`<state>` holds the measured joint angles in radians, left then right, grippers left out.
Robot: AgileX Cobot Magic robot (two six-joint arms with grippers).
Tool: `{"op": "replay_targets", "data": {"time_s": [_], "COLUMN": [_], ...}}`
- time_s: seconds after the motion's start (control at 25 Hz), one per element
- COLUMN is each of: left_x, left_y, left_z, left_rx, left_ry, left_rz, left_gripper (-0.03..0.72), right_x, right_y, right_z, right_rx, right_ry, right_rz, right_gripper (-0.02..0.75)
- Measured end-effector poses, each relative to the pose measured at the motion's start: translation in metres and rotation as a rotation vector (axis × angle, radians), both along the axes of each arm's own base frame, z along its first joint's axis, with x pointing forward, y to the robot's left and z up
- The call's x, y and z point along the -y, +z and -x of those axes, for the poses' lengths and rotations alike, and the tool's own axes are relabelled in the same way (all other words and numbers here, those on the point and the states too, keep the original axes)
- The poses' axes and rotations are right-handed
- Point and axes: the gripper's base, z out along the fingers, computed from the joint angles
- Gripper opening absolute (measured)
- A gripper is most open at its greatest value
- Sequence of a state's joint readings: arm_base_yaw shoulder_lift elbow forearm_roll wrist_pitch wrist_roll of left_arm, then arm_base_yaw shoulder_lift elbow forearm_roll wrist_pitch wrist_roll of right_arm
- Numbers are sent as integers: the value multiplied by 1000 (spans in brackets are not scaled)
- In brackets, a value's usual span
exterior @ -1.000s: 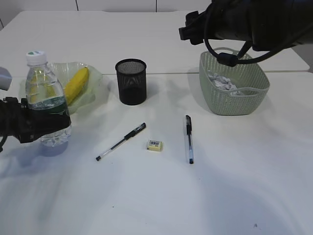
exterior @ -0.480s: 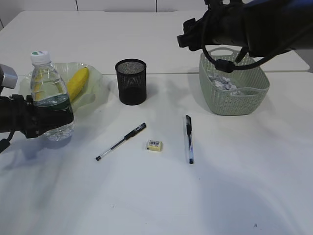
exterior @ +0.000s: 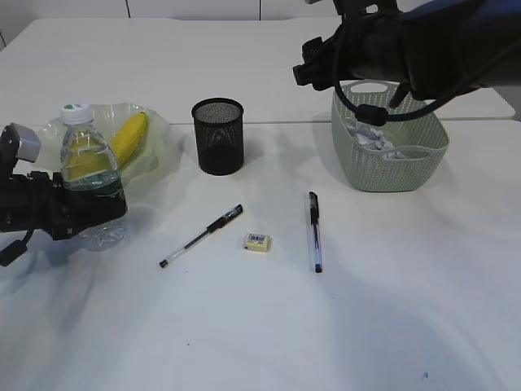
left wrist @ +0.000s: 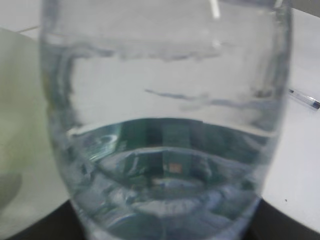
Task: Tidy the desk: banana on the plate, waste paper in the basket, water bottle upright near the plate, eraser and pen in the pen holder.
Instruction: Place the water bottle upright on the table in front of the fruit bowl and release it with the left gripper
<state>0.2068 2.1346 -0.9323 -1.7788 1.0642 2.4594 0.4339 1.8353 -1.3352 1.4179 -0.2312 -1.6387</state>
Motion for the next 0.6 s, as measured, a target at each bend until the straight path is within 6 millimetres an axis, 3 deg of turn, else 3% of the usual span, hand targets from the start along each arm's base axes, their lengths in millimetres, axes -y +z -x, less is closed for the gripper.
{"op": "replay_targets", "data": {"time_s": [0.16, 0.6], "left_x": [0, 0], "left_y": [-10, -10], "left_z": [1, 1], "left_rx": [-22, -19], "left_ry": [-3, -4], "left_rz": [2, -1], "left_gripper": [340, 340], "right_x": [0, 0], "right_y": [0, 0], "right_z": [0, 0], "right_rx": [4, 9], "right_ry": [5, 10], "right_rz": [9, 20], "right_gripper": [552, 535]}}
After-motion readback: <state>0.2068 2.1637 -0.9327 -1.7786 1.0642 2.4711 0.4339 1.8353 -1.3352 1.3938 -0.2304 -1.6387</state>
